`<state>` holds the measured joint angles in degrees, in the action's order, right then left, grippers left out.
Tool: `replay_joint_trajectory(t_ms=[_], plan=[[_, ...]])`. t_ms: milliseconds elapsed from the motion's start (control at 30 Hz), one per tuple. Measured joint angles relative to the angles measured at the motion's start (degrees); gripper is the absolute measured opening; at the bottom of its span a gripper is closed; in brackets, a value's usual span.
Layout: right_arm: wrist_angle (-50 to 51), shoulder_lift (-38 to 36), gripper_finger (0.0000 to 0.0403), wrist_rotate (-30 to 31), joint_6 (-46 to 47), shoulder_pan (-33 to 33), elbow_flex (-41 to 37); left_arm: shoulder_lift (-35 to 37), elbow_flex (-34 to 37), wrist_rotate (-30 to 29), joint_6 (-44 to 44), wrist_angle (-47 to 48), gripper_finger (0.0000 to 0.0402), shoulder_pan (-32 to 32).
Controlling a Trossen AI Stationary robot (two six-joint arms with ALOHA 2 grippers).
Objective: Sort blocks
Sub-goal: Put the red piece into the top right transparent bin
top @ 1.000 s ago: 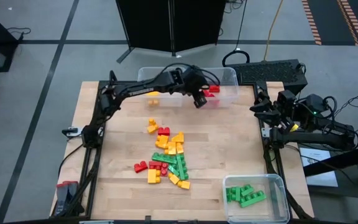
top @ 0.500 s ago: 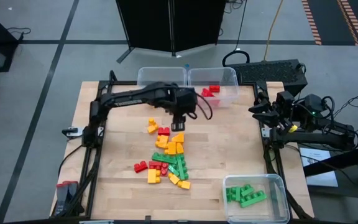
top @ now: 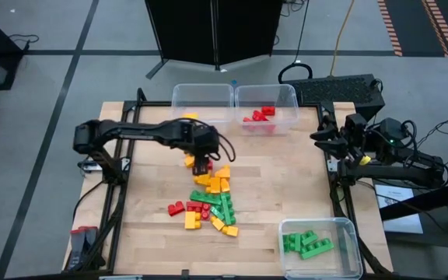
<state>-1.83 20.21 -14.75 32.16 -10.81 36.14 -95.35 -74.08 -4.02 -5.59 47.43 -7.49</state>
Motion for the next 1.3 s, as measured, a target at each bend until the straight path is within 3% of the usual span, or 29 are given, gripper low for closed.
replay_joint_trajectory(t_ms=[200, 867, 1300], plan=[[0.0, 0.0, 0.0144, 4.2, -0.3, 0.0, 0.0, -0.1, 8.4, 0.1, -0.8, -12.6, 0.0184, -0.3], [0.0, 0.0, 0.0144, 4.7, -0.3, 0.0, 0.0, -1.8, 20.8, 0.8, 2.3, -27.9, 0.0184, -1.1], [0.0, 0.0, 0.0144, 4.6, 0.1, 0.0, 0.0, -5.8, 20.9, 3.1, 6.7, -29.0, 0.0180, -1.2]])
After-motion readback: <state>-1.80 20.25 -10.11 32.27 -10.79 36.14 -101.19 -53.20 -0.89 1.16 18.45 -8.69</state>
